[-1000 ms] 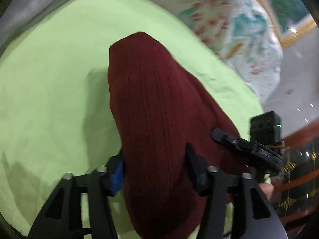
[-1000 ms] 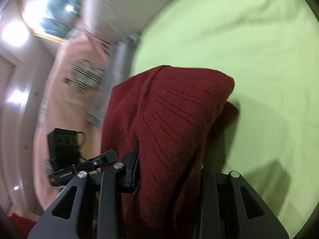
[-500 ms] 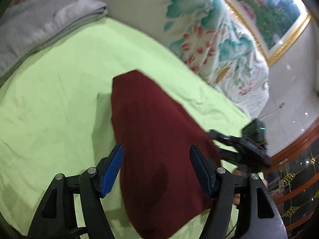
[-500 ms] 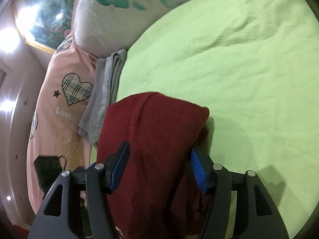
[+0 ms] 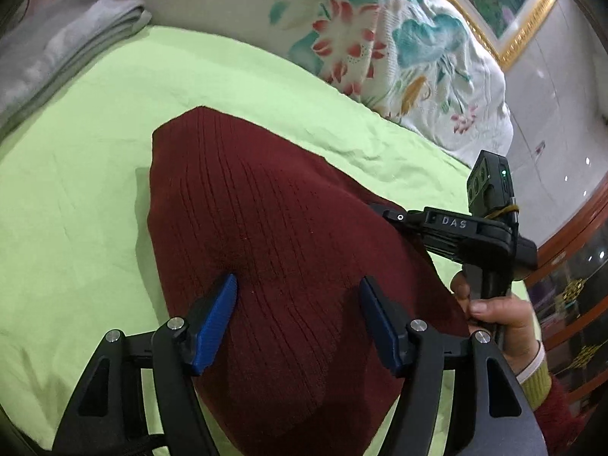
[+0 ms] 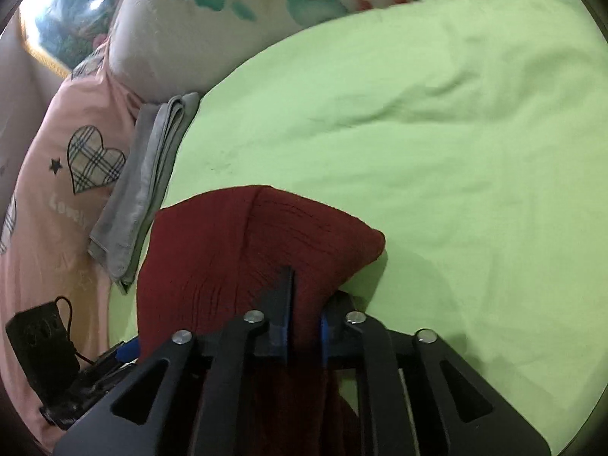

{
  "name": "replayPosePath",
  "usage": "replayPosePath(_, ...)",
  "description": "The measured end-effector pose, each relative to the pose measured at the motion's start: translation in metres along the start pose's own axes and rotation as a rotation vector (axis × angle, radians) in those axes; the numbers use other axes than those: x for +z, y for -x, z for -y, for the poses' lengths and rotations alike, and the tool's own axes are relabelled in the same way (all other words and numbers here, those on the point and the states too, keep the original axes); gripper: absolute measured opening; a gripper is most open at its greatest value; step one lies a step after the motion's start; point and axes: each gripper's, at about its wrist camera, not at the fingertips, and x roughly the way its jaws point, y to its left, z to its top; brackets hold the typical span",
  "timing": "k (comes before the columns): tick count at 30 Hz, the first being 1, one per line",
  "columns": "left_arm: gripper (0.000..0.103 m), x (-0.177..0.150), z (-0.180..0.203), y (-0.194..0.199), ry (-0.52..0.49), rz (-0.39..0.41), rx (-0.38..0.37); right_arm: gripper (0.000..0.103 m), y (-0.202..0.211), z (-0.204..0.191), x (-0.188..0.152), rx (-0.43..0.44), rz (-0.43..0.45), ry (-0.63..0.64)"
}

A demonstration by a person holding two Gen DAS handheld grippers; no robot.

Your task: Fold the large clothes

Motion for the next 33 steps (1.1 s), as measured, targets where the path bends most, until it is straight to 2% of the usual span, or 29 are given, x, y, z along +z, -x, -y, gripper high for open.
replayPosePath(3,0.067,-0.001,-0.001,0.008,-0.001,0.002,-0.005,0.019,0.029,0.004,-0.002,0.015,0.083,-0.032)
replayPosePath(7,0.067,-0.004,-0.009,0.037,0.054,0.036,-0.099,0.019,0.070,-0.016,-0.008,0.034,0.184,-0.001)
replayPosePath(9,0.067,-0.012,-0.007,0.050,0.052,0.045,-0.176,0.019,0.083,-0.033,-0.022,0.100,0.188,0.043)
replayPosePath(11,0.065,-0.021,-0.007,0.048,0.053,0.021,-0.207,0.019,0.080,-0.051,-0.040,0.132,0.156,0.087)
replayPosePath(13,0.065,-0.030,-0.005,0.042,0.042,0.010,-0.195,0.019,0.067,-0.063,-0.054,0.144,0.113,0.103)
replayPosePath(16,0.065,-0.042,-0.003,0.024,0.023,-0.031,-0.172,0.019,0.037,-0.059,-0.072,0.073,0.044,0.100)
replayPosePath(18,0.065,-0.043,0.004,0.018,0.007,-0.037,-0.163,0.011,0.018,-0.044,-0.075,0.028,0.021,0.081)
replayPosePath(19,0.065,-0.044,0.007,0.016,0.001,-0.041,-0.159,0.000,0.013,-0.036,-0.074,0.008,0.024,0.076)
replayPosePath(20,0.066,-0.044,0.013,0.013,-0.016,-0.044,-0.141,0.000,0.009,-0.025,-0.072,-0.001,0.033,0.057)
replayPosePath(23,0.066,-0.050,0.029,0.006,-0.088,-0.036,-0.060,0.000,0.008,-0.004,-0.069,0.087,0.028,-0.029)
replayPosePath(25,0.066,-0.054,0.035,0.005,-0.117,-0.027,-0.026,0.000,0.012,-0.009,-0.072,0.071,0.029,-0.002)
replayPosePath(27,0.067,-0.054,0.032,0.009,-0.100,-0.024,-0.040,0.000,0.014,-0.012,-0.074,0.065,0.028,0.018)
replayPosePath(29,0.066,-0.052,0.023,0.020,-0.054,-0.021,-0.090,0.000,0.022,-0.018,-0.076,0.066,0.032,0.023)
replayPosePath(32,0.064,-0.049,0.011,0.042,-0.008,0.008,-0.130,0.002,0.039,-0.030,-0.079,0.053,0.068,0.054)
replayPosePath(33,0.058,-0.050,0.008,0.049,0.000,0.021,-0.132,0.002,0.046,-0.034,-0.082,0.050,0.085,0.067)
